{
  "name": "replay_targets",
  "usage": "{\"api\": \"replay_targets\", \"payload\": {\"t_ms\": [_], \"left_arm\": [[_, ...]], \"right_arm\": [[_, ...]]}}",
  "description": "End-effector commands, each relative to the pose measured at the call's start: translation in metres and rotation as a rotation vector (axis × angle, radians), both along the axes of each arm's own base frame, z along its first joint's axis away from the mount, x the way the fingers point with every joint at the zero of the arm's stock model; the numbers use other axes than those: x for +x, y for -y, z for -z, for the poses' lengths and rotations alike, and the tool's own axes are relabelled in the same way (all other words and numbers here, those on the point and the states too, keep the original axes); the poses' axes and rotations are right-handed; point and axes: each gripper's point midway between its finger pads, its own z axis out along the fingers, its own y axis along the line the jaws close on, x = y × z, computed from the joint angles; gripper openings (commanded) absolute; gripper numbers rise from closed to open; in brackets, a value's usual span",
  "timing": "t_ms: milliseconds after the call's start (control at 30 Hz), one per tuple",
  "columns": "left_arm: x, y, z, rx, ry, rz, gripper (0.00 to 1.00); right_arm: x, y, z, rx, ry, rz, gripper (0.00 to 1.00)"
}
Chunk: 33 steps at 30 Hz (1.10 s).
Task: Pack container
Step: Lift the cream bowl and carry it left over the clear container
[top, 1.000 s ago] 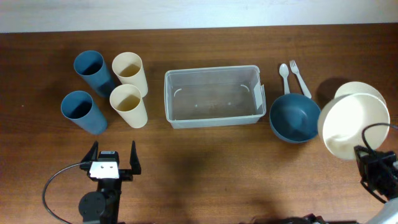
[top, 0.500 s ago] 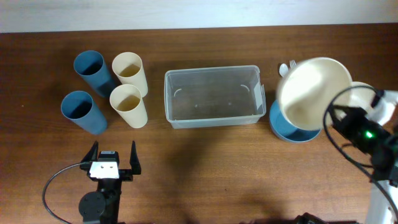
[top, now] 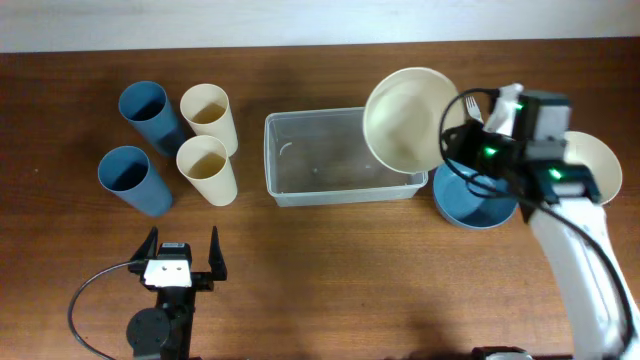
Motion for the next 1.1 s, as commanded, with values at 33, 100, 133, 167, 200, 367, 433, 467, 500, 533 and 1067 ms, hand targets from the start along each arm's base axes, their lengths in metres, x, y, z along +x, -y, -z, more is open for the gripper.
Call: {"api": "replay_targets", "payload": {"t_ms": [33, 100, 133, 167, 200, 367, 433, 467, 500, 533, 1067], "left_arm": [[0.0, 0.001, 0.001, 0.015, 0.002, 0.009, 1.0], [0.0, 0.001, 0.001, 0.015, 0.002, 0.008, 1.0], [0.0, 0.001, 0.001, 0.015, 0.002, 0.009, 1.0], [0.0, 0.001, 0.001, 0.015, 0.002, 0.009, 1.0], [0.0, 0.001, 0.001, 0.015, 0.002, 0.009, 1.0], [0.0, 0.001, 0.001, 0.015, 0.002, 0.009, 1.0], [0.0, 0.001, 0.001, 0.015, 0.002, 0.009, 1.0], [0.0, 0.001, 0.001, 0.015, 0.002, 0.009, 1.0], [0.0, 0.001, 0.001, 0.015, 0.002, 0.009, 1.0], [0.0, 0.001, 0.001, 0.015, 0.002, 0.009, 1.0], [0.0, 0.001, 0.001, 0.015, 0.002, 0.009, 1.0]], "right_arm": [[0.026, -0.012, 0.004, -0.054, -0.005, -0.004, 0.04], [0.032, -0.021, 0.006, -0.059, -0.013, -0.026, 0.04], [0.034, -0.027, 0.006, -0.062, -0.015, -0.042, 0.04], [0.036, -0.032, 0.007, -0.069, -0.019, -0.048, 0.04], [0.038, -0.034, 0.008, -0.084, -0.024, -0.047, 0.04], [0.036, -0.033, 0.027, -0.192, -0.081, -0.012, 0.04], [0.036, -0.038, 0.031, -0.194, -0.091, -0.021, 0.04], [0.036, -0.039, 0.033, -0.194, -0.094, -0.024, 0.04], [0.036, -0.041, 0.034, -0.196, -0.097, -0.028, 0.04], [0.036, -0.041, 0.036, -0.199, -0.1, -0.029, 0.04], [0.042, -0.046, 0.072, -0.177, -0.192, 0.009, 0.04]]}}
